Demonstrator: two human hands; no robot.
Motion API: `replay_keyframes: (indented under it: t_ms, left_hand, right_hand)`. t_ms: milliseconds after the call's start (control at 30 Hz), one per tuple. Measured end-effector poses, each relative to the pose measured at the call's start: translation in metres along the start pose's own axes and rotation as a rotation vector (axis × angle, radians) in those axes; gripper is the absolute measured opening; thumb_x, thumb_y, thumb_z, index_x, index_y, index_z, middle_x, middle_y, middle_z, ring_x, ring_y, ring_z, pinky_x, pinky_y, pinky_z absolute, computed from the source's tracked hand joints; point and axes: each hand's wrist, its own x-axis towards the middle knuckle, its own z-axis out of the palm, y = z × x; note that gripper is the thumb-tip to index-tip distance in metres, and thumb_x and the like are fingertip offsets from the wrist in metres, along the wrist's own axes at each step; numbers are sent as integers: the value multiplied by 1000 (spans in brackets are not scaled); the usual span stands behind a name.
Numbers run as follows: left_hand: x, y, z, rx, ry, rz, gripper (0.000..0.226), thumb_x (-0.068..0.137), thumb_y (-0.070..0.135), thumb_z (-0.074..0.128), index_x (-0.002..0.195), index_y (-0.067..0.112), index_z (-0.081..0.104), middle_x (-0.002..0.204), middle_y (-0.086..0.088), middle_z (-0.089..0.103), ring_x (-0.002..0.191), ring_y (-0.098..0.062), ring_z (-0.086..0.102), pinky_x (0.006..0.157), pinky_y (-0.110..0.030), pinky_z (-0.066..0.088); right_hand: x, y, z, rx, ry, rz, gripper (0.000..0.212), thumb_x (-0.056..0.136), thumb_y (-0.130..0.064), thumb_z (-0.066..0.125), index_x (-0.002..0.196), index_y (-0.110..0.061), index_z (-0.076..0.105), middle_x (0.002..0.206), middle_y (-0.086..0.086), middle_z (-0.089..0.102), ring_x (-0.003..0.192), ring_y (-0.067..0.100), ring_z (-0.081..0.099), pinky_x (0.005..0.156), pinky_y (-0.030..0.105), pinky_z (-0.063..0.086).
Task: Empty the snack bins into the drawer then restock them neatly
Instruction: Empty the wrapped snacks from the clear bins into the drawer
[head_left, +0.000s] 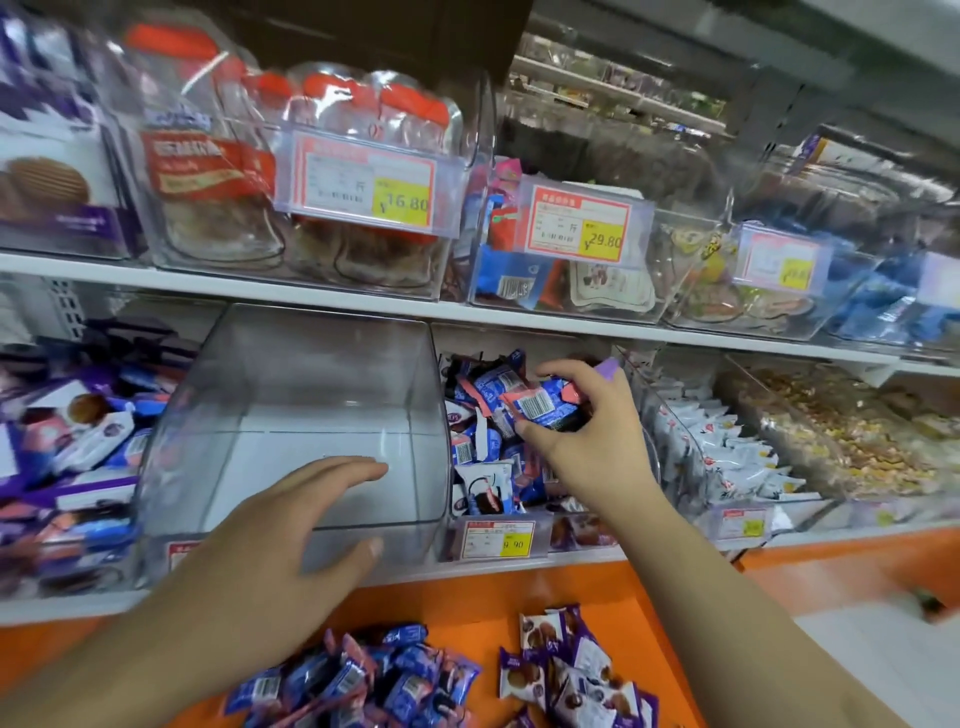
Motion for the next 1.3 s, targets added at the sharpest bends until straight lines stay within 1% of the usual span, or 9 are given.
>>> replay_keyframes:
  t_ms: [333, 500, 633, 733, 833, 933, 1000, 1133, 1300]
  left_hand:
    - [-18, 32, -8, -543, -40, -186, 68, 71, 78, 74, 131, 52, 56, 126, 31, 65, 110, 5, 68, 101, -34, 53]
    - [-41, 16, -20, -463, -52, -311, 27, 84, 30, 85, 105, 40, 70, 99, 27, 75, 99, 11, 68, 93, -25, 55]
    - [-61, -4, -37, -319, -75, -373, 30, 89, 24, 82, 114, 34, 69, 102, 27, 64, 84, 13, 65, 70, -12, 55]
    - [-74, -23, -36, -180, -126, -383, 33, 88, 29, 81, 119, 33, 69, 106, 27, 59, 91, 8, 66, 78, -22, 60]
    - [-81, -42, -18, -117, -151, -399, 38, 88, 33, 82, 123, 34, 67, 117, 21, 63, 111, 3, 63, 96, -29, 56]
    - [-77, -51, 3, -150, -202, -361, 59, 83, 42, 85, 136, 39, 59, 133, 22, 60, 125, 1, 57, 108, -27, 47]
    - [-72, -49, 8, -191, -218, -355, 68, 83, 43, 84, 143, 42, 53, 138, 23, 56, 127, 1, 54, 110, -27, 44]
    - [-60, -43, 10, -170, -162, -238, 54, 84, 42, 83, 131, 51, 56, 132, 30, 61, 122, 8, 57, 106, -31, 52]
    - [-44, -22, -2, -51, 34, -66, 46, 89, 46, 73, 131, 54, 55, 128, 37, 56, 119, 17, 50, 99, -16, 44]
  right_hand:
    - [-89, -92, 11, 166, -424, -104, 90, 77, -20, 93, 146, -54, 46, 137, -13, 52, 125, -3, 53, 102, 15, 45]
    - [-123, -106, 32, 196, -705, 7, 116, 71, -20, 97, 153, -61, 26, 141, -11, 47, 119, 8, 63, 99, 32, 56]
    - [-124, -100, 37, 205, -731, 93, 58, 93, -11, 78, 137, -42, 57, 119, -10, 68, 85, 22, 71, 77, 42, 60]
    - [-127, -86, 49, -4, -726, 108, 11, 96, -29, 74, 104, -34, 68, 83, -4, 73, 63, 23, 64, 62, 50, 54]
    - [-134, -78, 60, -156, -874, 159, 23, 96, -44, 73, 99, -21, 70, 74, 0, 72, 65, 11, 68, 67, 46, 58]
    - [-133, -74, 60, -268, -936, 161, 53, 94, -51, 72, 138, -25, 63, 128, 0, 72, 117, 15, 67, 99, 37, 56]
    - [-128, -73, 55, -363, -919, 90, 53, 96, -50, 69, 144, -29, 60, 140, -5, 65, 121, 10, 63, 101, 27, 48]
    - [-107, -70, 34, -254, -753, 30, 18, 97, -34, 70, 114, -32, 75, 105, -13, 74, 79, -2, 66, 76, 22, 51]
    - [-67, -54, 5, -44, -281, 23, 19, 91, -10, 69, 91, -28, 76, 84, -12, 74, 81, 5, 69, 70, 18, 53]
